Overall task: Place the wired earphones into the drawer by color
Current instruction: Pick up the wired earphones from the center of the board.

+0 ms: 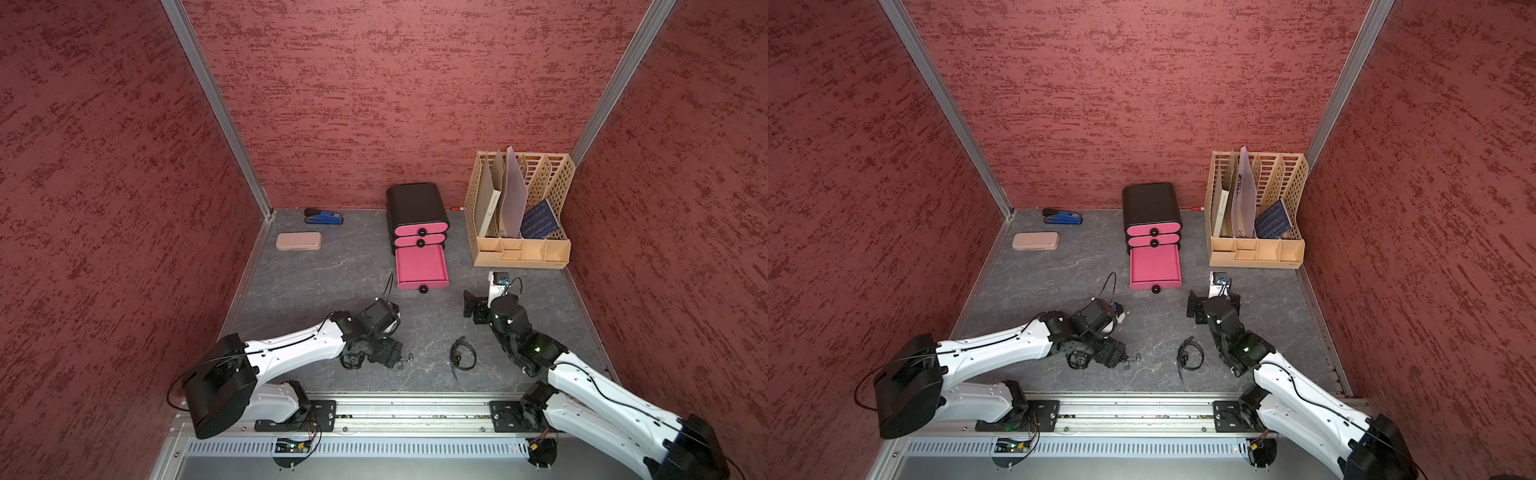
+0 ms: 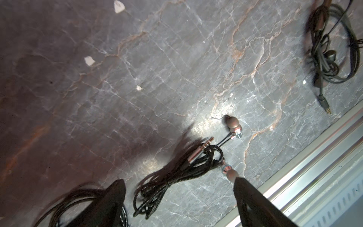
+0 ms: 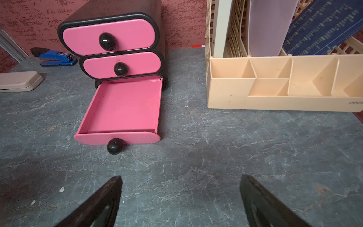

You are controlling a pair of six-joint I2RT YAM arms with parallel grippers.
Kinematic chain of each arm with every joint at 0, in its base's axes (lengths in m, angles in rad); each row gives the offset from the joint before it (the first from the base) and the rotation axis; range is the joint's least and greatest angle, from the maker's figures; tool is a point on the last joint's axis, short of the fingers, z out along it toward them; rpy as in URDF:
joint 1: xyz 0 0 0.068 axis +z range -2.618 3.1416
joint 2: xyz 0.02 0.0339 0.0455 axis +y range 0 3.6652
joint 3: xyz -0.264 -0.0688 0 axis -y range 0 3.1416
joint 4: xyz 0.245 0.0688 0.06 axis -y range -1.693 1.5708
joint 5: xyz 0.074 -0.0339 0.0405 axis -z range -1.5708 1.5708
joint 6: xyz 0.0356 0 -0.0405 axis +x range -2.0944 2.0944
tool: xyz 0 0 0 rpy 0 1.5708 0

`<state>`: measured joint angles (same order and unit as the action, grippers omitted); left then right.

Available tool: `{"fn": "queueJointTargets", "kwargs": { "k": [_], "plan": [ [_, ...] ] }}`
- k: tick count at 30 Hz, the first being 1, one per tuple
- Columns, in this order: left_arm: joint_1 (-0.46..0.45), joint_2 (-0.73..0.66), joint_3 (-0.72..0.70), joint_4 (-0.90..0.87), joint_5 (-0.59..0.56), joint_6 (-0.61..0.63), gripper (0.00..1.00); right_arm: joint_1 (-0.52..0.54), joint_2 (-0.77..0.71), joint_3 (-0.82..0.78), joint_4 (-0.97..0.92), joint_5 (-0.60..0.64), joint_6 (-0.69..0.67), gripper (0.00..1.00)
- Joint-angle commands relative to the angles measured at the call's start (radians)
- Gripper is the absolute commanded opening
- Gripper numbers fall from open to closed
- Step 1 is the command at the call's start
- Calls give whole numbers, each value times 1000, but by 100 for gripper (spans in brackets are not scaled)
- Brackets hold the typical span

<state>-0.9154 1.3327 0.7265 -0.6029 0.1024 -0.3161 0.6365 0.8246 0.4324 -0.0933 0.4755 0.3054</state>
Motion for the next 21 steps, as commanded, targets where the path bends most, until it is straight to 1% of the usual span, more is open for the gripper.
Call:
{"fn": "queueJointTargets", "kwargs": {
  "k": [1,10,21],
  "plan": [
    [1,39,27,-19,54,26,89,-5,3,-3,29,3,-9,98],
    [-22,82,37,-38,73,7,86,-5,4,-2,27,3,-9,98],
    [-74,99,35,-46,79,-33,71,-4,-2,-1,24,3,-9,98]
  ]
}}
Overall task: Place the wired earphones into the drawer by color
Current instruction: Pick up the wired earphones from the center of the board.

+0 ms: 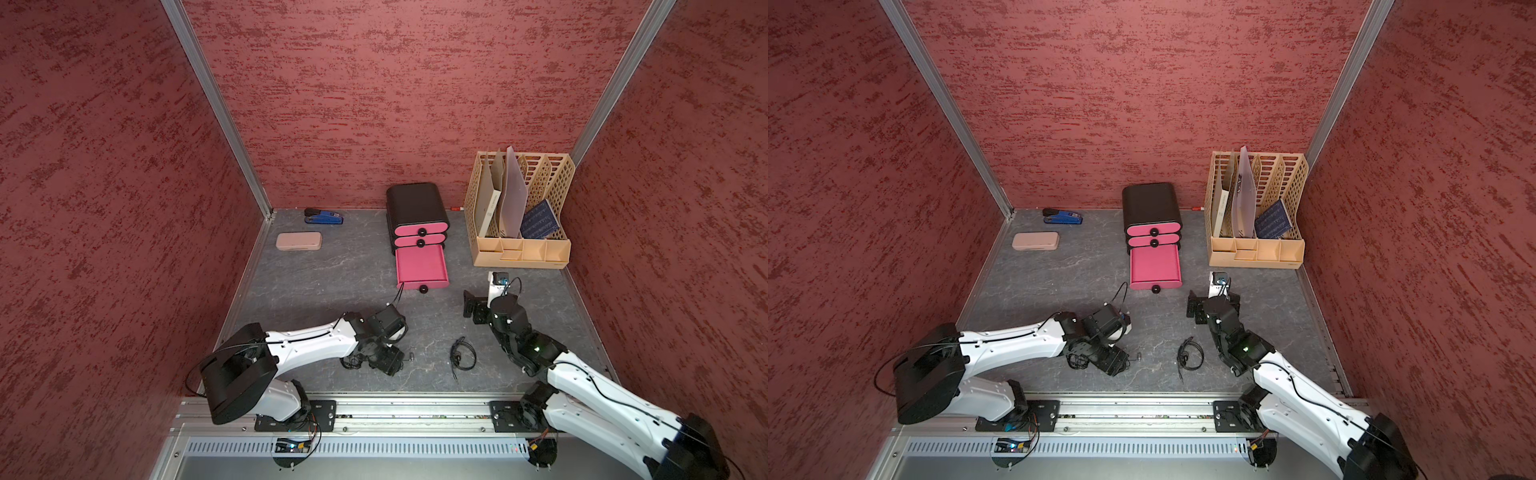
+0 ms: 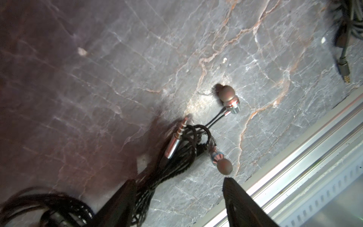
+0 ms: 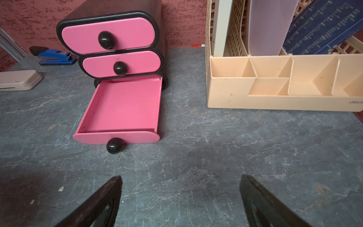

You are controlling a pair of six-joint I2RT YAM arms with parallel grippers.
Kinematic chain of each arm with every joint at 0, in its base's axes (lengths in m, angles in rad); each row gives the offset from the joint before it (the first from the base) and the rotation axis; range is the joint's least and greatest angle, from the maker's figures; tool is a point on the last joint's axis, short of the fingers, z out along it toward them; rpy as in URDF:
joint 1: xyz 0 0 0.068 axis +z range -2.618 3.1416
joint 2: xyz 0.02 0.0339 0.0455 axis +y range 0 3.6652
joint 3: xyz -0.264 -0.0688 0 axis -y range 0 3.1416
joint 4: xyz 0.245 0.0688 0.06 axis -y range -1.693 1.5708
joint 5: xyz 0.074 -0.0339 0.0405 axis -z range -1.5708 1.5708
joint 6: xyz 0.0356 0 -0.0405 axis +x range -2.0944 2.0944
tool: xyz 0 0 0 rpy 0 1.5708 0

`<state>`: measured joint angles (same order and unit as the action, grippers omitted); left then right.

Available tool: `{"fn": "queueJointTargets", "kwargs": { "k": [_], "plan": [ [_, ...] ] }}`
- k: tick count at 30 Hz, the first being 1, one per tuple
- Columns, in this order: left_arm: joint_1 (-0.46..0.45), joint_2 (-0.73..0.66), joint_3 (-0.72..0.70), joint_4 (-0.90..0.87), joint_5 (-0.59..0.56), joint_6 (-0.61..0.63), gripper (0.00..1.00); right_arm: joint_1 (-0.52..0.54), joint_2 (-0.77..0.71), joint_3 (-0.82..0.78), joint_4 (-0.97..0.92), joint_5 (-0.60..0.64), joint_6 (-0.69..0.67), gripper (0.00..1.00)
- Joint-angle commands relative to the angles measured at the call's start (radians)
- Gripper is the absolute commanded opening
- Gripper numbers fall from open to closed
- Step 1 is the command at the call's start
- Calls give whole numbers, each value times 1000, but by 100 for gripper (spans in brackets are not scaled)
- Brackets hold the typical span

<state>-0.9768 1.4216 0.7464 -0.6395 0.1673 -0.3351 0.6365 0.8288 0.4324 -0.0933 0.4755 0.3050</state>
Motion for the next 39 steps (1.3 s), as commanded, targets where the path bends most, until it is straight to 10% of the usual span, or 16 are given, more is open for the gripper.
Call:
{"fn": "queueJointTargets", "kwargs": {
  "k": [1,39],
  "plan": [
    [-16,11,15,-8,14,-15,70,-5,-7,-2,24,3,-9,98],
    [-32,9,8,144,-141,-66,12,-4,-30,-15,40,-97,50,98]
  ]
}}
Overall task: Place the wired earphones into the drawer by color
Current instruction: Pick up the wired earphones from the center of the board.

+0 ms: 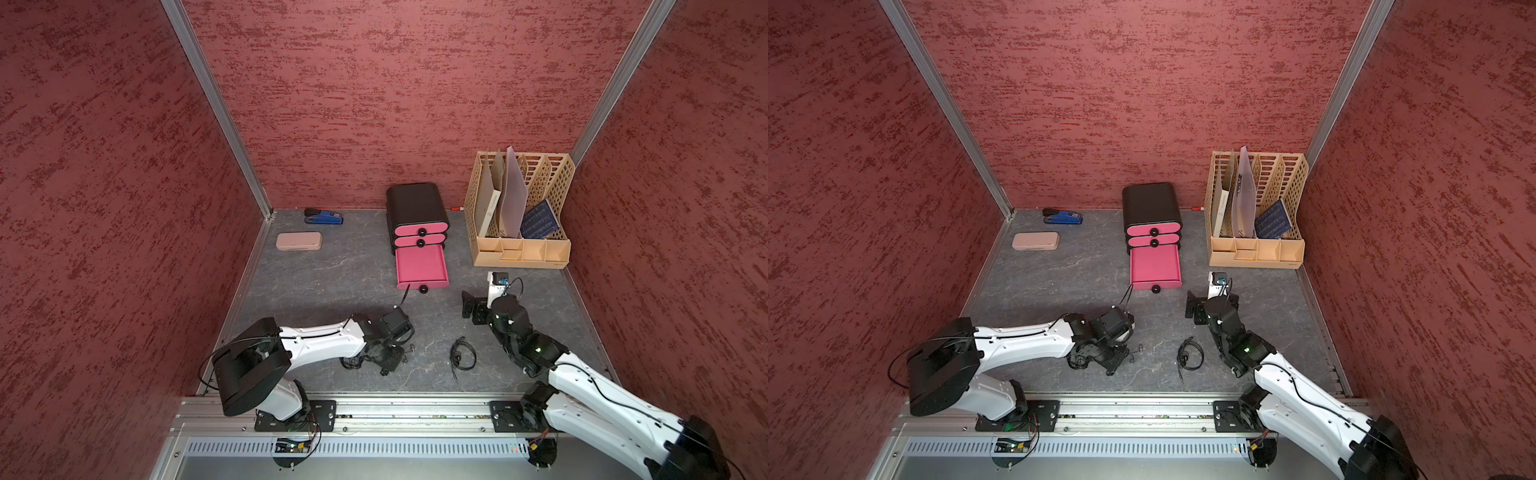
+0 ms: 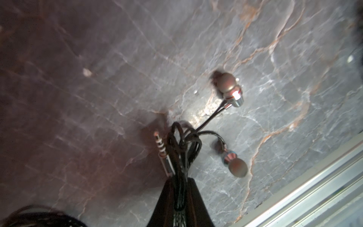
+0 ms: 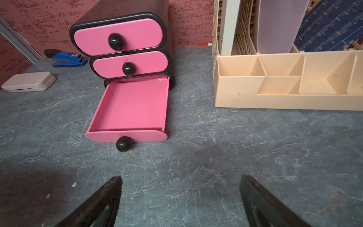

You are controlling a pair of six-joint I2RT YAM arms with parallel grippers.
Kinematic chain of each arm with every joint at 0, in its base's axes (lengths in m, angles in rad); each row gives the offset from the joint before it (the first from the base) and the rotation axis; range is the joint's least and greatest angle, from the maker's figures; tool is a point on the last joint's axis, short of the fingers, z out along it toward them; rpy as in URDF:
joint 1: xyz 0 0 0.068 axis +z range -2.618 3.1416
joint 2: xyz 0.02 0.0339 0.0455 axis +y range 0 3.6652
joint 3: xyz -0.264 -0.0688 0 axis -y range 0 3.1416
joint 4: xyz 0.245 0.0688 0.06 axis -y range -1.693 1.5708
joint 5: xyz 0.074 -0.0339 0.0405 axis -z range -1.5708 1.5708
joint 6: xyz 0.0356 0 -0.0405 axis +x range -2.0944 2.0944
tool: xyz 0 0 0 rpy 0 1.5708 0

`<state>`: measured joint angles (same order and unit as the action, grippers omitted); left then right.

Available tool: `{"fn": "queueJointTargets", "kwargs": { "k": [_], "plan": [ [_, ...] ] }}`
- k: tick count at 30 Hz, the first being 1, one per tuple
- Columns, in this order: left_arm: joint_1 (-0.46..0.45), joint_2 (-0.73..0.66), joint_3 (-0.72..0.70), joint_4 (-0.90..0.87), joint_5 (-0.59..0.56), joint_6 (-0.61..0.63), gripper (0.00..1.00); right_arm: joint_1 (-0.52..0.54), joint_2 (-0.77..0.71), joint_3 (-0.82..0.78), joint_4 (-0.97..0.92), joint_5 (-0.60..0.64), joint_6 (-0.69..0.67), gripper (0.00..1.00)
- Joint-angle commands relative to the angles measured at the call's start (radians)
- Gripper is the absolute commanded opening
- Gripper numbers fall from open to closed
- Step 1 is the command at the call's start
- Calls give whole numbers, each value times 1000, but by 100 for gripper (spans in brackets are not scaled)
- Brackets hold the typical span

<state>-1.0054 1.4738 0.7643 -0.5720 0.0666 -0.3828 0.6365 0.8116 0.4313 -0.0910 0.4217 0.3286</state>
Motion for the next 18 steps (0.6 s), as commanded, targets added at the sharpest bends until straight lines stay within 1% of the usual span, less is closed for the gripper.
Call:
{"fn": "queueJointTargets", "kwargs": {
  "k": [1,7,13,18],
  "plan": [
    [-4,-55,-9,90,-52,-19,11,-4,-9,-18,47,-51,27,98],
    [17,-93,-12,209,-78,5,9,-4,18,-12,51,-25,-9,98],
    [100,-76,28,320,-35,40,9,-4,20,-28,79,-20,-12,98],
    [153,-60,102,387,-10,88,8,-5,43,-29,92,0,-25,98]
  ]
}}
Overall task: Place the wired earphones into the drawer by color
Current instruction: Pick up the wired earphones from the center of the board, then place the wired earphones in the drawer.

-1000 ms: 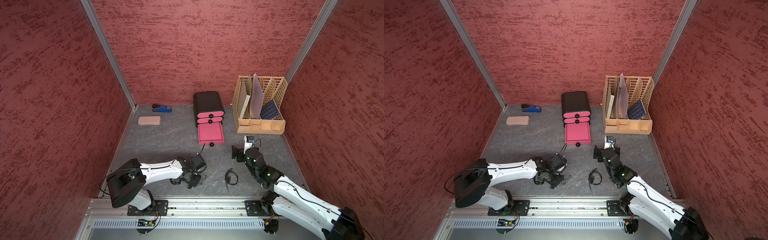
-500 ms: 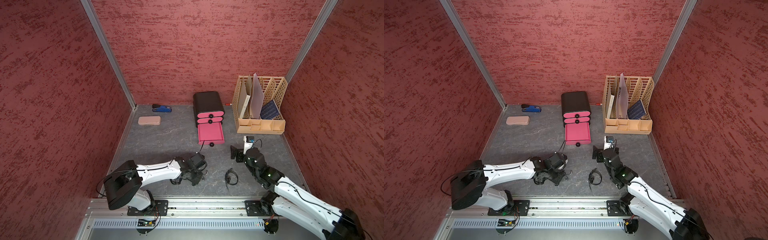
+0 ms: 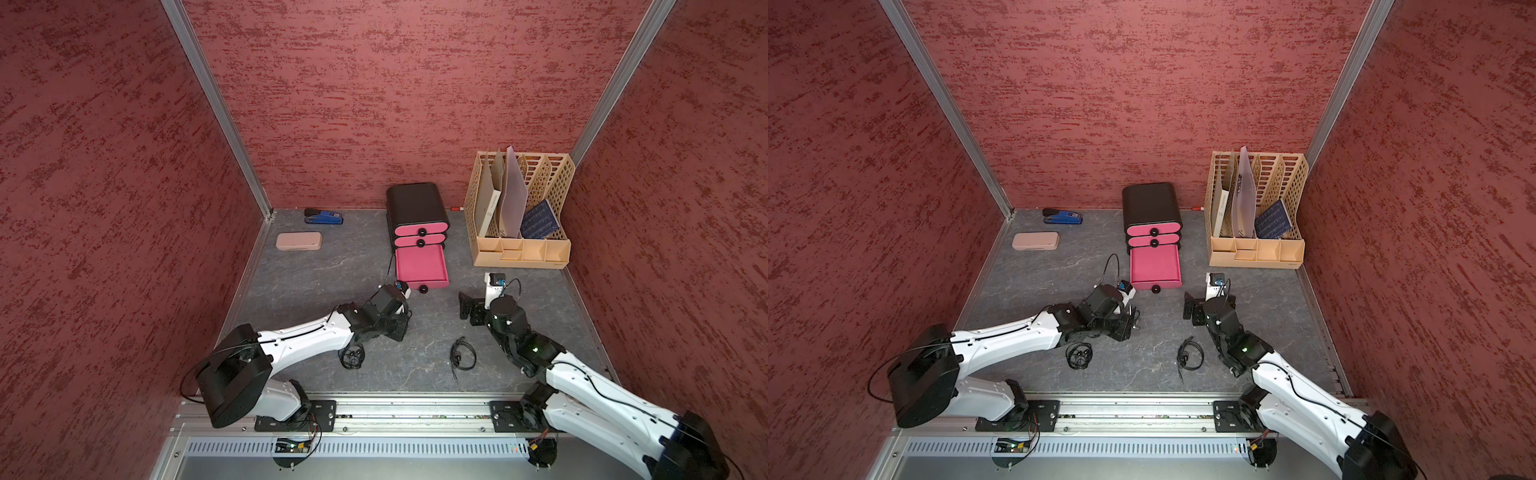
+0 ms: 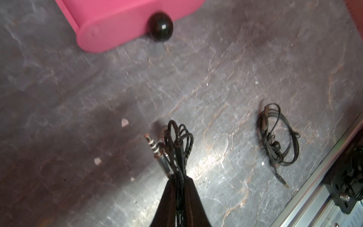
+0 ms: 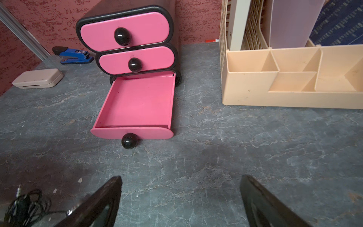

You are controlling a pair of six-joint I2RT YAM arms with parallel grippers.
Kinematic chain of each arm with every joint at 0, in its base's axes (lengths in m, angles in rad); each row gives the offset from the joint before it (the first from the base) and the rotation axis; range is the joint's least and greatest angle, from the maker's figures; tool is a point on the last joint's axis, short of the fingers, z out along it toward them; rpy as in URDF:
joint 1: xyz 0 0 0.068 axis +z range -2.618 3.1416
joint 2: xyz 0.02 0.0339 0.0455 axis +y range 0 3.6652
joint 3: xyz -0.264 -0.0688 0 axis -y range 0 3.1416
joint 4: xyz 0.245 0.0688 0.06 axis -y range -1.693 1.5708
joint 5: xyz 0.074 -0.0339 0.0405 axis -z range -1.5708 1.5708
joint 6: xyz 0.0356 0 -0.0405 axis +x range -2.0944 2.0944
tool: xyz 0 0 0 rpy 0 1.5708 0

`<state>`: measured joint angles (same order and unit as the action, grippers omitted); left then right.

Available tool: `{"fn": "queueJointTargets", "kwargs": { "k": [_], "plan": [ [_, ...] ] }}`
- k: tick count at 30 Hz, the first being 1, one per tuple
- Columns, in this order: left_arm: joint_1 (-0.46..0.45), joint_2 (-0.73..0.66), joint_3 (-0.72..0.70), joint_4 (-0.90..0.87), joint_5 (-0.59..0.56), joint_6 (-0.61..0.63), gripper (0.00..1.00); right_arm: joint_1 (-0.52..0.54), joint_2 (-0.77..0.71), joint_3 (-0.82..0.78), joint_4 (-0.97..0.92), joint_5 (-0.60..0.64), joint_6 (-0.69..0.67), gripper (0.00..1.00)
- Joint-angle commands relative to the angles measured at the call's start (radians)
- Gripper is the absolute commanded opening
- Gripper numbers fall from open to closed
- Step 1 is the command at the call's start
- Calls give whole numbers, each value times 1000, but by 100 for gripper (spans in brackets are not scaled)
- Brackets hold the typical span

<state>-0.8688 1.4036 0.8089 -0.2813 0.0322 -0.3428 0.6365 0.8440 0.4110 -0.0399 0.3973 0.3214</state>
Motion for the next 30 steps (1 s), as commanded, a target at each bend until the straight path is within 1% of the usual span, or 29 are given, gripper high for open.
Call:
{"fn": "queueJointTargets", "kwargs": {
  "k": [1,4,10,16,22,30],
  "plan": [
    [23,13,67,105,24,59,8,-5,17,-9,41,26,-19,98],
    [65,36,98,150,43,79,8,-4,19,-2,32,12,-16,98],
    [177,127,159,259,129,81,7,-4,28,-8,49,-15,-5,99],
    [244,243,215,363,190,69,7,-4,49,-2,51,-18,-5,98],
    [275,355,275,422,214,46,7,-6,64,-3,58,-13,-8,98],
    [287,456,304,487,187,16,7,-4,70,-1,60,-18,-7,98]
  ]
}}
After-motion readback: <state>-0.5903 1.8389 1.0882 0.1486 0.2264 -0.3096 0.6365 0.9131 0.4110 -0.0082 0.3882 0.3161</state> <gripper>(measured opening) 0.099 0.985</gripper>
